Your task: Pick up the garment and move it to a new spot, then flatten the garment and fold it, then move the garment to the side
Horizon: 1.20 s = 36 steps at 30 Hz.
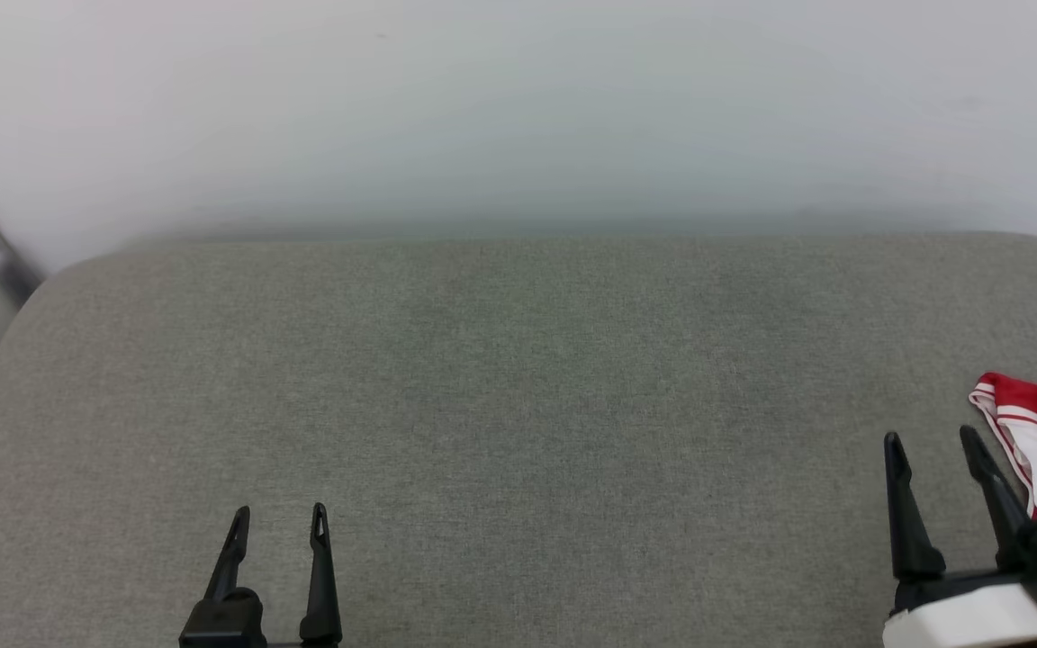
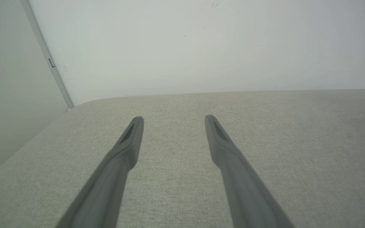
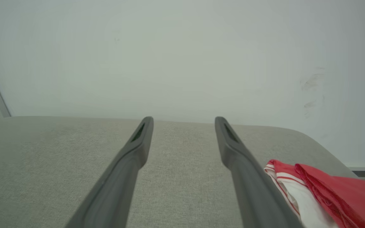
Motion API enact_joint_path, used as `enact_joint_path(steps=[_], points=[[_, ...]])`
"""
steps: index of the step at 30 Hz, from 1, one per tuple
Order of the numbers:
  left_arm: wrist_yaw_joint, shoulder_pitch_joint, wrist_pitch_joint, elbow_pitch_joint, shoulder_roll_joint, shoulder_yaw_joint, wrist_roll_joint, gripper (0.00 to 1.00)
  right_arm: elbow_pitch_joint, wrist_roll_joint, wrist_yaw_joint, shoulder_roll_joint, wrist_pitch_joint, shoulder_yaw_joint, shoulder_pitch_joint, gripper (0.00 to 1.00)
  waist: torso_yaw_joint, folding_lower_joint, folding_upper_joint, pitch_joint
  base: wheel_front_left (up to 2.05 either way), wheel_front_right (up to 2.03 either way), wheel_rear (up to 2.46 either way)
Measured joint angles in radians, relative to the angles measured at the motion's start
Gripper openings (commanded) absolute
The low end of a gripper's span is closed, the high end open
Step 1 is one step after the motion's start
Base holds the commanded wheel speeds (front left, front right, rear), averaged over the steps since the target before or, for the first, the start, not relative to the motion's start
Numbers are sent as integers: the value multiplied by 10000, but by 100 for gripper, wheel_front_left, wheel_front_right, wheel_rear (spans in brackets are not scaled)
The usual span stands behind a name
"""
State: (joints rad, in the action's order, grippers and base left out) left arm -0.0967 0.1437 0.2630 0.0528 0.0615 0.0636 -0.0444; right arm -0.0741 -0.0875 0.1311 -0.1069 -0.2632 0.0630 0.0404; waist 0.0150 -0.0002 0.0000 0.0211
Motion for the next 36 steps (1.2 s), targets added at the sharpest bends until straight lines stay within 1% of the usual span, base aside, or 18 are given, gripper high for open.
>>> enact_joint_path(steps=[10,15,21,22,28,36], points=[[176,168,0,84,-27,42,-58,100,723,-102,0,445,0,230,1185,100,185,0,0,396,0,0,0],[284,263,0,25,-42,59,-134,100,1057,-161,0,516,-2,307,1624,100,270,1,0,523,0,0,0],[416,344,2,-42,-56,48,-209,100,1135,-336,0,537,0,295,1797,100,283,1,0,556,0,0,0],[481,346,0,-79,-58,38,-288,0,1135,-349,0,537,0,278,1825,0,283,1,0,554,0,0,0],[493,465,-61,399,-77,21,-347,0,621,-395,0,545,52,230,1874,0,282,1,0,551,0,0,0],[658,341,-418,593,-75,-96,-1985,0,353,-1979,0,541,374,198,1777,0,254,2,0,499,0,0,0]])
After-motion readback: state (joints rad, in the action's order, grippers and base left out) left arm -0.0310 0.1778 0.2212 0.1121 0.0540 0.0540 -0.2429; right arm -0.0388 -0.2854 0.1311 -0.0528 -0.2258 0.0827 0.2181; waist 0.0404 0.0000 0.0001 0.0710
